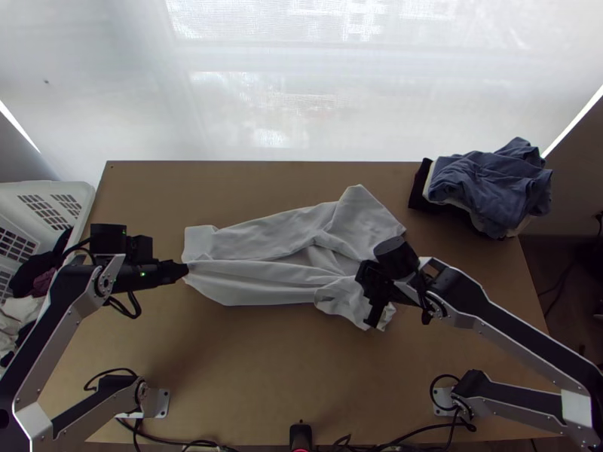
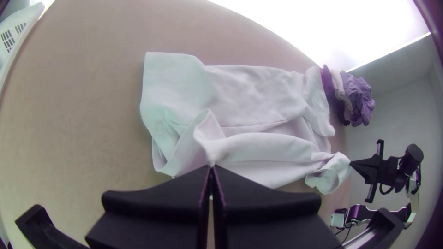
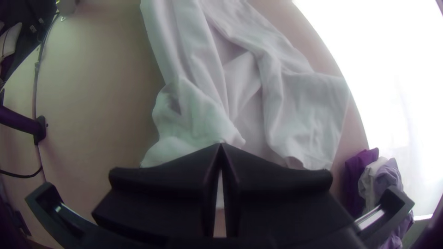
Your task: Fold the t-shirt
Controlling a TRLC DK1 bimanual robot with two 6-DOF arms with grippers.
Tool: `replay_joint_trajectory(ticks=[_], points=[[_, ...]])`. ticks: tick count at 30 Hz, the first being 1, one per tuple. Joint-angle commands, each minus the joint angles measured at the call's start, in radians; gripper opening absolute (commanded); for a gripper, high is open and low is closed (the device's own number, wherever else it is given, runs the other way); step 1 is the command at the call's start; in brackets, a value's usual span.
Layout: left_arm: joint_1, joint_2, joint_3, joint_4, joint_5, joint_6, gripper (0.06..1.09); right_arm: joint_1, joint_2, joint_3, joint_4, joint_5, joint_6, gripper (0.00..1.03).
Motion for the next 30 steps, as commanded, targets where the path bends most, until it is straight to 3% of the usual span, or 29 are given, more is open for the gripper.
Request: replay_joint_trajectory(ticks=[1,15,30], points=[[0.001,-0.009,0.02,-0.016,0.001,0.003,0.09,-0.023,-0.043,0.06,-0.057,0.001,-0.002,0.03],[0.008,-0.08,0.012,-0.059,0.001,0.012,0.09,0.048,-0.157,0.086,-0.131,0.002,-0.009,0.03],[0.063,-0.264,-0.058,-0.211,-0.044,0.188,0.09,0.041,-0.341,0.151,-0.212,0.068,-0.023,0.03]])
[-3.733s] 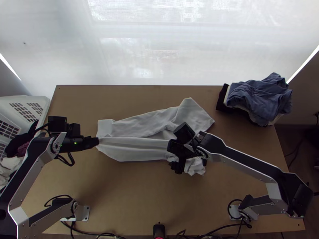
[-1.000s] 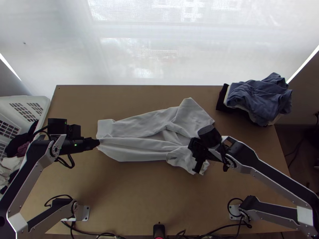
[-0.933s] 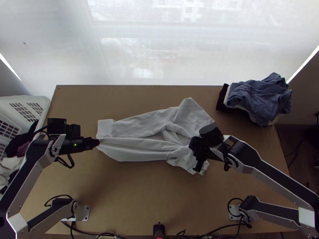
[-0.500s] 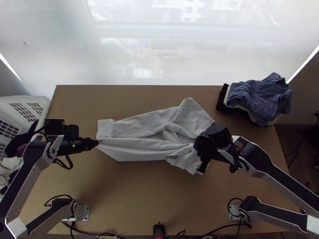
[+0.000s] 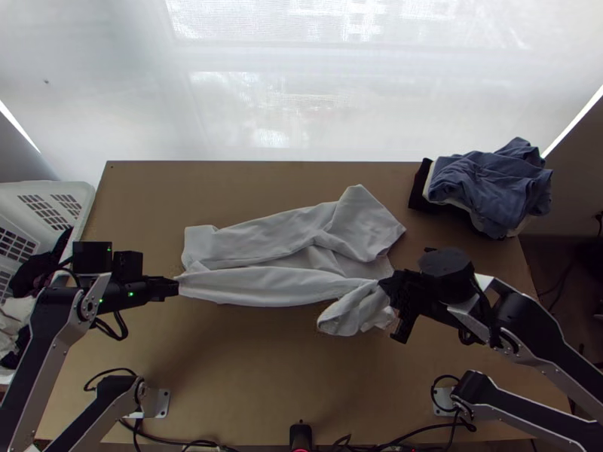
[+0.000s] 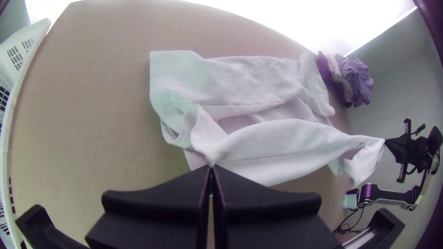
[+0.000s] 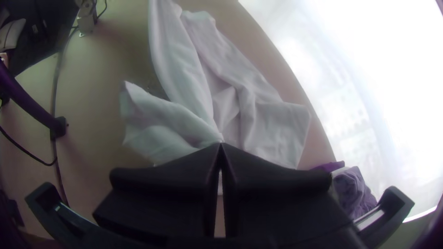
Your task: Fold the t-shirt
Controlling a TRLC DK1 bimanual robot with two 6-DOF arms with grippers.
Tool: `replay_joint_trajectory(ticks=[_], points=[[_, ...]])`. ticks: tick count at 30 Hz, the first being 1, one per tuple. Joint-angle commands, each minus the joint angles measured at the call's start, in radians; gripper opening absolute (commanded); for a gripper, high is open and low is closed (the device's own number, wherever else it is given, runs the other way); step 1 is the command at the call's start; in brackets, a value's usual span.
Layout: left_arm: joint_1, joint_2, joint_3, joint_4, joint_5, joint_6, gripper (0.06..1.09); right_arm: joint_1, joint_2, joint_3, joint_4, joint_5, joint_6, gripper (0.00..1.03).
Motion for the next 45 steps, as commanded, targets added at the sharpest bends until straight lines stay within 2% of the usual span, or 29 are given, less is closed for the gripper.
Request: replay_joint_trajectory(ticks=[1,8,13,17,22,38,45], points=[[0.051,-0.081,-0.038,-0.065,-0.013,0.089,0.09,-0.029,-0.067,0.043,-0.015,0.033,-0.005,0.03],[0.1,-0.202,-0.06,-0.115,-0.014,0.182,0.09,-0.083,-0.084,0.077,0.009,0.044,-0.006,0.03],[0.143,-0.207,-0.064,-0.043,-0.013,0.158,0.09,-0.129,-0.061,0.062,0.081,0.049,-0.023,0.03],[0.14,-0.121,-0.018,0.044,-0.011,0.112,0.09,-0.15,-0.021,0.053,0.154,0.047,-0.046,0.03],[0.15,0.012,0.062,0.126,-0.013,0.106,0.09,-0.187,0.048,0.053,0.243,0.047,-0.071,0.03],[0.117,0.362,0.212,0.293,-0.016,0.103,0.09,-0.326,0.299,0.045,0.47,0.024,-0.097,0.03],[0.075,0.489,0.269,0.353,-0.037,0.101,0.09,-0.389,0.418,0.076,0.525,0.003,-0.118,0.03]])
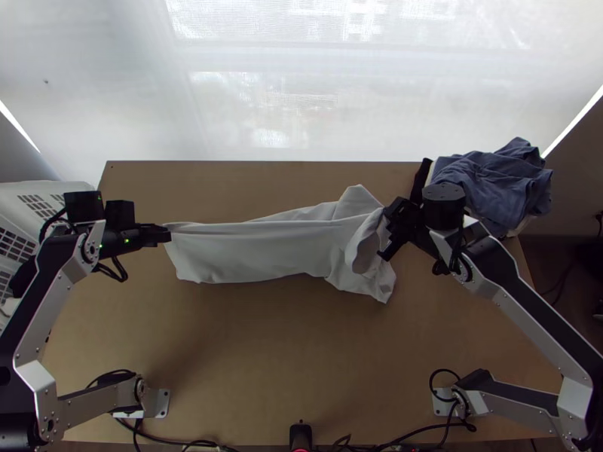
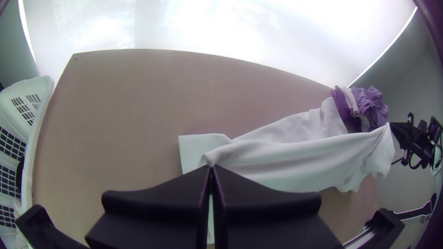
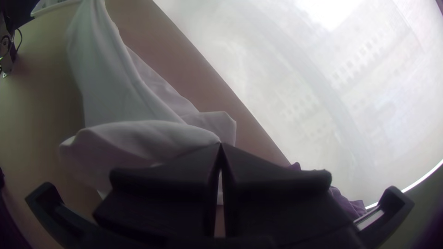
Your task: Fold the t-shirt
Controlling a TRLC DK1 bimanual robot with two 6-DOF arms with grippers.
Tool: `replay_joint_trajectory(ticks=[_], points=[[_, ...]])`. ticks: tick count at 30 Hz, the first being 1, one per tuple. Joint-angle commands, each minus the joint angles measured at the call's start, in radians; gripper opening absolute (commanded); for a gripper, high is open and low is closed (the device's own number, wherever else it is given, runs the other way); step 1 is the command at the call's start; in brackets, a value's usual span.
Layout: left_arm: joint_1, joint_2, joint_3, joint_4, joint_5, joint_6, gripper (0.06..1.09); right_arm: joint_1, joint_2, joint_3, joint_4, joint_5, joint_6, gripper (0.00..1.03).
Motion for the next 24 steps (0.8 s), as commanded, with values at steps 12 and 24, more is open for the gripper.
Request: replay_joint_trajectory(ticks=[12,24], points=[[-0.077,0.306,0.138,0.102,-0.058,-0.003,0.09,-0.12,0.31,0.098,0.136,-0.032,-0.022,0.03],[-0.083,0.444,0.215,0.12,-0.078,0.003,0.09,-0.164,0.509,0.236,0.15,-0.046,-0.03,0.03]])
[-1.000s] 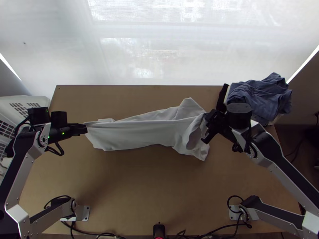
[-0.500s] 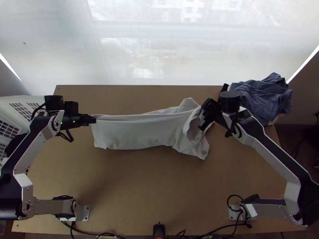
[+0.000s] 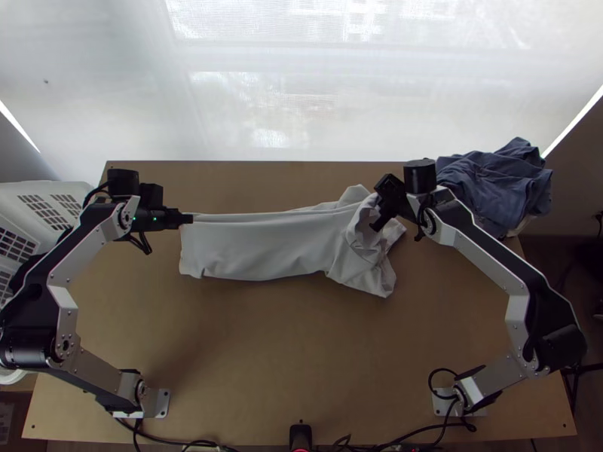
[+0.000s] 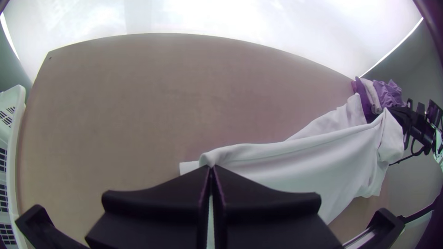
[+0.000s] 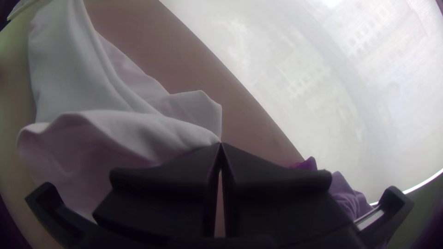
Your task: Fold the t-shirt
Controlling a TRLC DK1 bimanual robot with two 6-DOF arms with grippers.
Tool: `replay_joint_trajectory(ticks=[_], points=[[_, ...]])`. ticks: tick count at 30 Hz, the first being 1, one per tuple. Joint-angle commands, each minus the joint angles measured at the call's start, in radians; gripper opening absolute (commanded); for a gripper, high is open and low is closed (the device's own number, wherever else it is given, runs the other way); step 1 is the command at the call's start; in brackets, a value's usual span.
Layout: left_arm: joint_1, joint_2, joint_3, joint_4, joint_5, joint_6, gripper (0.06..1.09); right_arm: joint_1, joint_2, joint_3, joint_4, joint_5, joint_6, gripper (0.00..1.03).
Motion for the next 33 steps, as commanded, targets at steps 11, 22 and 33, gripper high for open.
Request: replay_joint_trajectory(ticks=[11,22,33], points=[[-0.009,0.127,0.064,0.019,-0.027,0.002,0.09,-0.031,0.245,0.155,0.019,-0.009,0.006,0.03],[-0.016,0.173,0.064,0.038,-0.041,-0.015,0.16,-0.019,0.262,0.155,0.026,-0.009,0.071,0.47],[-0.006,0.0,0.078,-0.131,-0.041,-0.021,1.02,0.033,0.046,0.158,-0.033,-0.01,0.12,0.98]])
